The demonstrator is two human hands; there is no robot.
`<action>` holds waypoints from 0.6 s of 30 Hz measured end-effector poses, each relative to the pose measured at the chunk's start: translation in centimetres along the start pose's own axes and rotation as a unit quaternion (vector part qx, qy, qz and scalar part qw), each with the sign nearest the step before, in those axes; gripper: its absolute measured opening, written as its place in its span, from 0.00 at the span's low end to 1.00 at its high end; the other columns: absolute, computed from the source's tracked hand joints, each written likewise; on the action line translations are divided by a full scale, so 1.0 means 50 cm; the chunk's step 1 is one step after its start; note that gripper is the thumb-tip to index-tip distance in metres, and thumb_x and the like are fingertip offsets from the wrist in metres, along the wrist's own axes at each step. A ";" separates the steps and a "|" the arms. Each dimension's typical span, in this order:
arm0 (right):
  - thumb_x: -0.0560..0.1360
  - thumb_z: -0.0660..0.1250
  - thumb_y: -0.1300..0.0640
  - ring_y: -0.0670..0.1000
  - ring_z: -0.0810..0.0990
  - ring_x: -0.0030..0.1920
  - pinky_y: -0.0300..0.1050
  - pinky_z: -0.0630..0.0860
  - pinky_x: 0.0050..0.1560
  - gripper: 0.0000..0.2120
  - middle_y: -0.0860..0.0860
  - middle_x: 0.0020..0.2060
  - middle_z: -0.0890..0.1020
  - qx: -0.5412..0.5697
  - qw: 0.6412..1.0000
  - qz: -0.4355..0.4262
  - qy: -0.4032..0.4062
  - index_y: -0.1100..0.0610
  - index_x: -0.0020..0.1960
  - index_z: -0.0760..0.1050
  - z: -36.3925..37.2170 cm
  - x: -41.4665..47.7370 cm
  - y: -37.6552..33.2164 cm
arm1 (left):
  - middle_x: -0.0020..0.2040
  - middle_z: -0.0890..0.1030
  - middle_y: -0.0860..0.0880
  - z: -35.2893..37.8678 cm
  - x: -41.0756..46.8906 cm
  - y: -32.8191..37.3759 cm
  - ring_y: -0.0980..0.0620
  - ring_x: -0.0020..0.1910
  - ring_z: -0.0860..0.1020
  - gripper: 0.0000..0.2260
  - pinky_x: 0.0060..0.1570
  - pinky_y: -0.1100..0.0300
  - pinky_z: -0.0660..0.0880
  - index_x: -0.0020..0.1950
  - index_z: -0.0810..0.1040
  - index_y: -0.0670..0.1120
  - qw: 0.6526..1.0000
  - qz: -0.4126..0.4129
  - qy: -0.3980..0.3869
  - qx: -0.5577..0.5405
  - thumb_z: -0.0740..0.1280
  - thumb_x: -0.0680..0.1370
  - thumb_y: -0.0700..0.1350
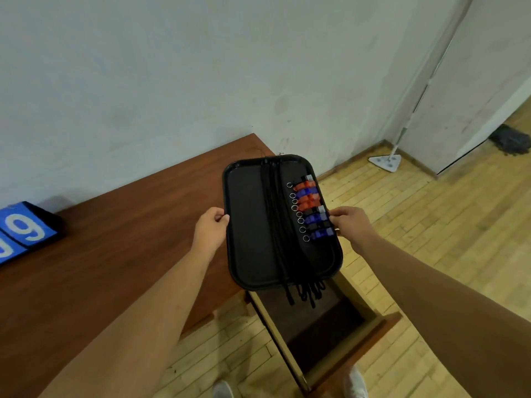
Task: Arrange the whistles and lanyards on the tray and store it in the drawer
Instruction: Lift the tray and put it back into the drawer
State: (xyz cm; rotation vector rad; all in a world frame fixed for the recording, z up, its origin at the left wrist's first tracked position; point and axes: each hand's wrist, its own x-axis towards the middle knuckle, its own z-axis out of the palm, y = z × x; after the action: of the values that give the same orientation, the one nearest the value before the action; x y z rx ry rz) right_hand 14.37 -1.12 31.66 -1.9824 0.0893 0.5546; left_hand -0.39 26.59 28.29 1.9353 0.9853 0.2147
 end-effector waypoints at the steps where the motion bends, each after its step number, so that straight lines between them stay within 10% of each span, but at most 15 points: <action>1: 0.79 0.64 0.68 0.55 0.81 0.52 0.51 0.81 0.50 0.09 0.56 0.50 0.82 -0.005 1.000 -0.005 -0.010 0.58 0.50 0.81 -0.015 0.020 0.004 | 0.59 0.80 0.46 0.017 -0.005 0.003 0.46 0.58 0.78 0.09 0.54 0.54 0.72 0.61 0.78 0.44 1.000 -0.005 0.009 -0.004 0.64 0.83 0.44; 10: 0.77 0.63 0.69 0.54 0.82 0.44 0.47 0.78 0.40 0.11 0.56 0.44 0.83 -0.065 0.984 -0.066 -0.151 0.58 0.45 0.81 -0.137 0.136 0.036 | 0.52 0.81 0.48 0.165 -0.138 0.024 0.45 0.52 0.79 0.04 0.53 0.49 0.75 0.53 0.78 0.47 0.986 -0.100 0.128 -0.029 0.64 0.82 0.43; 18: 0.78 0.62 0.69 0.57 0.83 0.51 0.57 0.82 0.54 0.13 0.56 0.47 0.84 -0.107 0.970 -0.059 -0.209 0.56 0.44 0.81 -0.182 0.161 0.116 | 0.51 0.83 0.50 0.265 -0.270 -0.017 0.48 0.52 0.81 0.06 0.58 0.48 0.77 0.56 0.79 0.46 0.975 -0.160 0.151 -0.037 0.65 0.81 0.44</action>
State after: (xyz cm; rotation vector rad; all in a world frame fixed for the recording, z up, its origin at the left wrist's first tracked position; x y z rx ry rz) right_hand 22.93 -10.27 26.78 -2.0172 -0.3605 0.9208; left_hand -3.10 8.52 23.32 1.6763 1.4532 0.3614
